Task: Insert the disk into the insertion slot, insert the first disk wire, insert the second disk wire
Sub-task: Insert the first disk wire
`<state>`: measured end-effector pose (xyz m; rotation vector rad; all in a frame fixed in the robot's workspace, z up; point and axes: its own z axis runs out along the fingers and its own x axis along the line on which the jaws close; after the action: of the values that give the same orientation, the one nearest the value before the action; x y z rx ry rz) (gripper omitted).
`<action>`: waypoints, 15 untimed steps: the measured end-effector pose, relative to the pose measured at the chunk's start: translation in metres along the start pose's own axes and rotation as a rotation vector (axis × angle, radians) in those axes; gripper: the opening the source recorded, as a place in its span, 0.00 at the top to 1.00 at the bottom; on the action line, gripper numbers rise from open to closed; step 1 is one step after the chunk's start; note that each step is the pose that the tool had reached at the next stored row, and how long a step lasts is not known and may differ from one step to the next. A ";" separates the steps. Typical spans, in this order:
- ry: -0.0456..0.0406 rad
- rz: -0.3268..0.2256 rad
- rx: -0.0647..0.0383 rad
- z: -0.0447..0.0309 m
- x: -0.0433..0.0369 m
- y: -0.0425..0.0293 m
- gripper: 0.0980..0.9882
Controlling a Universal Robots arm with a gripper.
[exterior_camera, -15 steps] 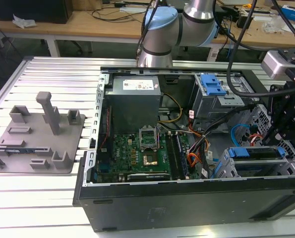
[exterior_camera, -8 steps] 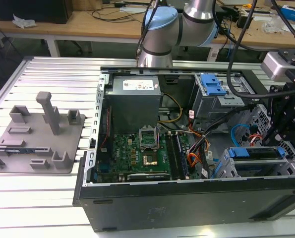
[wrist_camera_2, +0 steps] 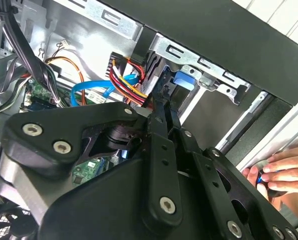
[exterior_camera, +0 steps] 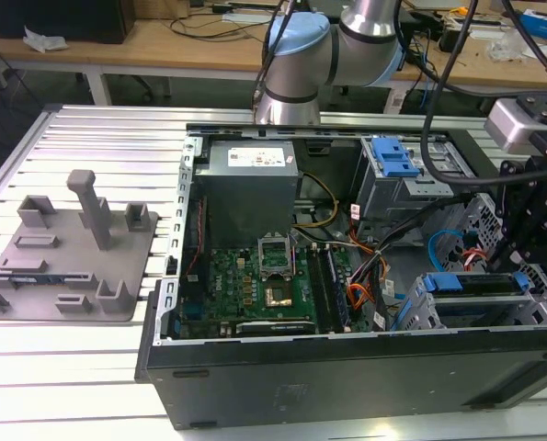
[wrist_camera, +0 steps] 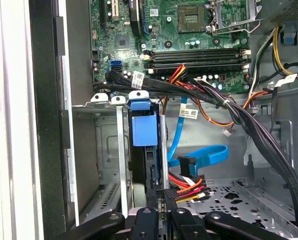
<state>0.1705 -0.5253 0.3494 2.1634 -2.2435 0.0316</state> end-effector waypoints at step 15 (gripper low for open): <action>0.0000 0.000 0.000 0.0025 0.0018 0.0000 0.93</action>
<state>0.1703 -0.5271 0.3470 2.1634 -2.2435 0.0317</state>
